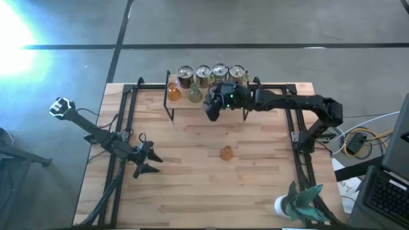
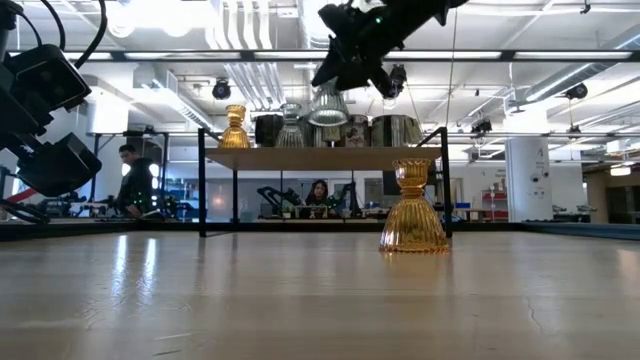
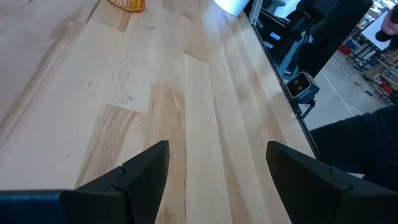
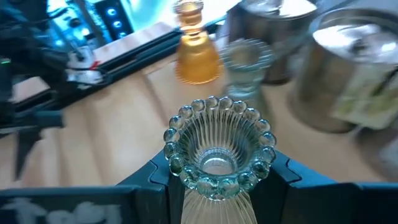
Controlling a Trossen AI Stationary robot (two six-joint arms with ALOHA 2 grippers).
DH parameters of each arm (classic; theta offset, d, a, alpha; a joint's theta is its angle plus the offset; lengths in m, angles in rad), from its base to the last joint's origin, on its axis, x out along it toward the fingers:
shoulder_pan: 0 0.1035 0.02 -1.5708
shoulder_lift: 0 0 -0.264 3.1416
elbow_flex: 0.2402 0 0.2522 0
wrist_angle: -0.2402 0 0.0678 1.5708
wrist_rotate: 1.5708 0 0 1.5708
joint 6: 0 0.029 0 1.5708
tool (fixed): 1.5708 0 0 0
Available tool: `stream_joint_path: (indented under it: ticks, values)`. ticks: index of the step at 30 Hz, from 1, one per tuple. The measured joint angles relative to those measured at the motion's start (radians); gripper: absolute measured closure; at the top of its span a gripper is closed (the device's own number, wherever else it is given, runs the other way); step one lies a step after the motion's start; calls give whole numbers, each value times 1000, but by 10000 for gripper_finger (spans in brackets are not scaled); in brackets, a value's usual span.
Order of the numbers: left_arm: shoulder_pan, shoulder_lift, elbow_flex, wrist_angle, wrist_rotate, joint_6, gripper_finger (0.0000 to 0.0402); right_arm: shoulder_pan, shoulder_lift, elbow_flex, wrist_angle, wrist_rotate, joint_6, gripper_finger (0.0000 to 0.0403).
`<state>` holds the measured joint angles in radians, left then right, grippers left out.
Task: Pick & Place candle stick holders
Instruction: Put the green glass candle holder on the shelf
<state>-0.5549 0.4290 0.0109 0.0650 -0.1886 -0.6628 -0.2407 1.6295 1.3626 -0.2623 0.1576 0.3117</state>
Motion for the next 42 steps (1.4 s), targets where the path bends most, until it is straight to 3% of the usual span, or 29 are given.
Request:
stream_joint_path:
  ticks: [12,20,36,42]
  values:
    - [0,0,0,2,0,0,128,-90,4,-45,13,8,-62,281]
    - [0,0,0,1,0,0,128,-74,4,-135,149,164,-81,281]
    - [0,0,0,0,0,0,128,-19,0,-201,198,467,126,281]
    - [0,0,0,0,0,0,128,-12,7,-208,240,470,125,281]
